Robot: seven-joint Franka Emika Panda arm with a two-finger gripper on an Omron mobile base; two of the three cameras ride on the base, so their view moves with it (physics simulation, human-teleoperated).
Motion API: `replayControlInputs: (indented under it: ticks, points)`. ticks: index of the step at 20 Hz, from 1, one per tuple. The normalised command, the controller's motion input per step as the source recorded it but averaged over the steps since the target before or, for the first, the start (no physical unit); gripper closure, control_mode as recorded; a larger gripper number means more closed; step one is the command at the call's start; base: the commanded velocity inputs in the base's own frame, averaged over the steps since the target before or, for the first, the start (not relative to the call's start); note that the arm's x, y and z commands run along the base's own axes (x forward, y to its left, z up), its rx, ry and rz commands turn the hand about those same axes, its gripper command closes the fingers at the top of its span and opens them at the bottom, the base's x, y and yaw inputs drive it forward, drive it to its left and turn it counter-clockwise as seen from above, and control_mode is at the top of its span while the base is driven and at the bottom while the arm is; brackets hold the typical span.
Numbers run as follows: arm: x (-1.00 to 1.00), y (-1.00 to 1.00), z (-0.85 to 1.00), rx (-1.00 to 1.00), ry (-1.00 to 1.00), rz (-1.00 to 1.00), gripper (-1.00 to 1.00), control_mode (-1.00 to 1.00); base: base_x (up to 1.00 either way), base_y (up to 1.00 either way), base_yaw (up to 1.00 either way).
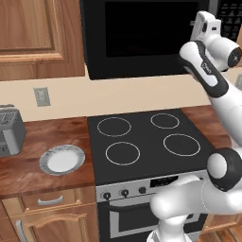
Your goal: Pick the squash from the counter and place it in the microwave. Then turn on the microwave.
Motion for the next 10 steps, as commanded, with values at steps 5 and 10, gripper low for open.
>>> replayControlInputs:
  ticks: [5, 10]
  points:
    - [-0.38, 0.0, 0.04, 0.0, -0.07, 0.02, -1.0, -1.0, 0.0, 0.0, 0.0]
    - [-0.47, 0.0, 0.07, 0.0, -0.04, 0.0, -1.0, -1.0, 0.0, 0.0, 0.0]
